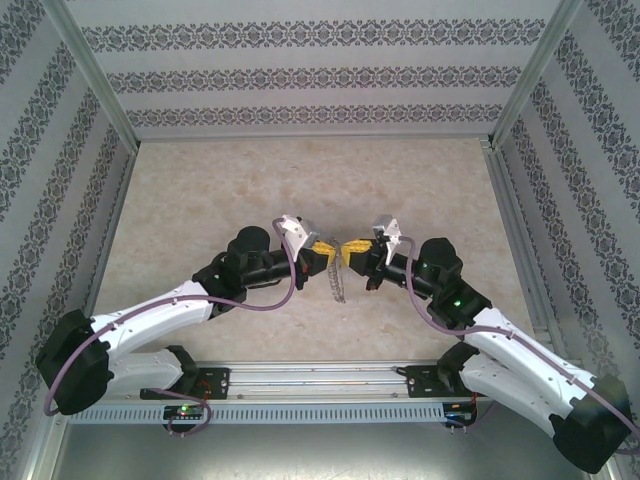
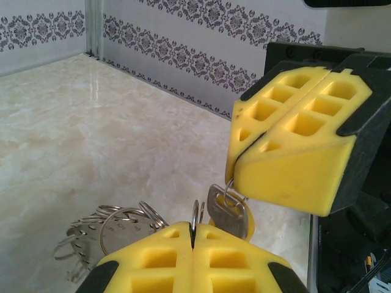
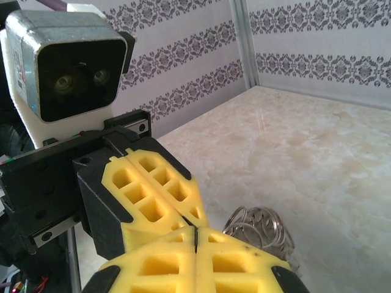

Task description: Put the keys on the keyring

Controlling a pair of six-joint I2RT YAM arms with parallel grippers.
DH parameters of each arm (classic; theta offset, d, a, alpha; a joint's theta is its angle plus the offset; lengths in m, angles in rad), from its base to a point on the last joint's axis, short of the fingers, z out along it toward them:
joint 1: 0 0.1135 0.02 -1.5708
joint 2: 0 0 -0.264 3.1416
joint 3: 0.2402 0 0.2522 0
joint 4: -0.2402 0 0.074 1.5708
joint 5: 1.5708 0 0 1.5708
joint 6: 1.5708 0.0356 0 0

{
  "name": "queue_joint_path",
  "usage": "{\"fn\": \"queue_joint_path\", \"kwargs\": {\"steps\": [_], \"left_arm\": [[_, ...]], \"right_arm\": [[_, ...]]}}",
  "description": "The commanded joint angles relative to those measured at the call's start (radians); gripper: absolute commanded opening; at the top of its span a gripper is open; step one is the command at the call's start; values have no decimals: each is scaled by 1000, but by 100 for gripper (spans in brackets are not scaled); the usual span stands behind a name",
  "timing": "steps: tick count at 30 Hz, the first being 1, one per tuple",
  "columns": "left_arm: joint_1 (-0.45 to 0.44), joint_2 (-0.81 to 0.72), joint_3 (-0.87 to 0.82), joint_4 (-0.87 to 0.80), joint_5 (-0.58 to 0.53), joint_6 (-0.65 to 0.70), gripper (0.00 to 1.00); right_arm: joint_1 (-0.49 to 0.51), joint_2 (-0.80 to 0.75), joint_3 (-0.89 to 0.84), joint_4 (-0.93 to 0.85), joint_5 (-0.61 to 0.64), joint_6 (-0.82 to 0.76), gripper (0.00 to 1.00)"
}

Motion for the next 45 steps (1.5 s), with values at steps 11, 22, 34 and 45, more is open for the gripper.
{"fn": "queue_joint_path", "kwargs": {"steps": [11, 22, 34, 45], "left_arm": [[-28, 10, 46, 75, 29, -4, 0], [-37, -11, 39, 107, 57, -9, 0], [-38, -55, 32, 126, 45, -10, 0], [-38, -47, 39, 109, 30, 2, 0]], "right_arm": [[28, 34, 50, 27, 5, -38, 0], [12, 45, 43, -6, 77, -73, 0], [-55, 32, -11, 8, 50, -38, 0], [-76, -31, -4, -6, 26, -13, 0]]}}
